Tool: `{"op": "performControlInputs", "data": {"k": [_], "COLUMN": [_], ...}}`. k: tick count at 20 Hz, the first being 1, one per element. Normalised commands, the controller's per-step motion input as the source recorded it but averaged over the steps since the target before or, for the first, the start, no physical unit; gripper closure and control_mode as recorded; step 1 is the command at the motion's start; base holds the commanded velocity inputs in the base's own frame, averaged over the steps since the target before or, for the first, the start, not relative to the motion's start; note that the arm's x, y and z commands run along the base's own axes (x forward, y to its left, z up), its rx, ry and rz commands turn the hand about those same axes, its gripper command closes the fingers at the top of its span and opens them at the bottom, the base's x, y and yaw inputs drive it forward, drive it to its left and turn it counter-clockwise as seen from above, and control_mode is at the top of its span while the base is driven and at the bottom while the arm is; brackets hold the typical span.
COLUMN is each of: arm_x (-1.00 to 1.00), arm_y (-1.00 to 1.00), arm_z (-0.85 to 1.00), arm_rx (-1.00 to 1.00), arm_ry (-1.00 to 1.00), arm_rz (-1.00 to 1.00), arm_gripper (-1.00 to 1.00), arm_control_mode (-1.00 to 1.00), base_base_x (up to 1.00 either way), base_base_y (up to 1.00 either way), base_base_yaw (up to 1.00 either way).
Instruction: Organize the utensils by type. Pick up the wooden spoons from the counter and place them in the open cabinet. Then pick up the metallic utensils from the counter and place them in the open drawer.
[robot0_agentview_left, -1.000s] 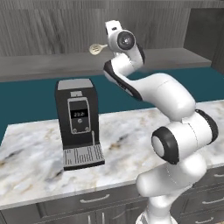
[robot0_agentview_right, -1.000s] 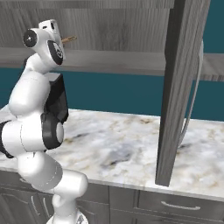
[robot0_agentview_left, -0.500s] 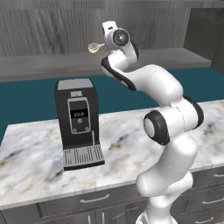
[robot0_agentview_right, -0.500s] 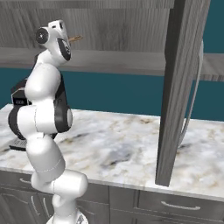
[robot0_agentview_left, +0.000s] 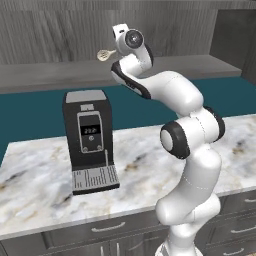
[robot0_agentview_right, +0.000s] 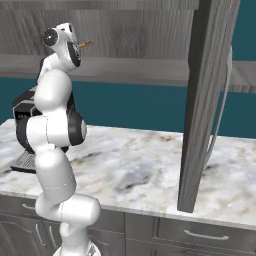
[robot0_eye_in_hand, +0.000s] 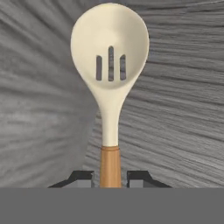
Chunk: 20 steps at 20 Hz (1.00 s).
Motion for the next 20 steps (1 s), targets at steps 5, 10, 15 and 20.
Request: {"op": "performControlInputs", "data": {"k": [5,10,15,20], "arm_x": [0.02,0.0,0.0,-0.15], "arm_y": [0.04,0.0,-0.09,-0.04], "arm_z": [-0.4,-0.31,-0.29,-0.27], "arm_rx": [0.0,0.0,0.0,0.0], "arm_ry": [0.0,0.01,0.2,0.18], "arm_rz": [0.05,0.11,0.1,0.1], "arm_gripper": [-1.0,-1.0,-1.0,-1.0], "arm_control_mode": [-1.0,-1.0,-1.0,-1.0], "base_base_x": [0.0,0.0,0.0,0.0], "base_base_y": [0.0,0.0,0.0,0.0], "base_base_yaw": [0.0,0.0,0.0,0.0]}}
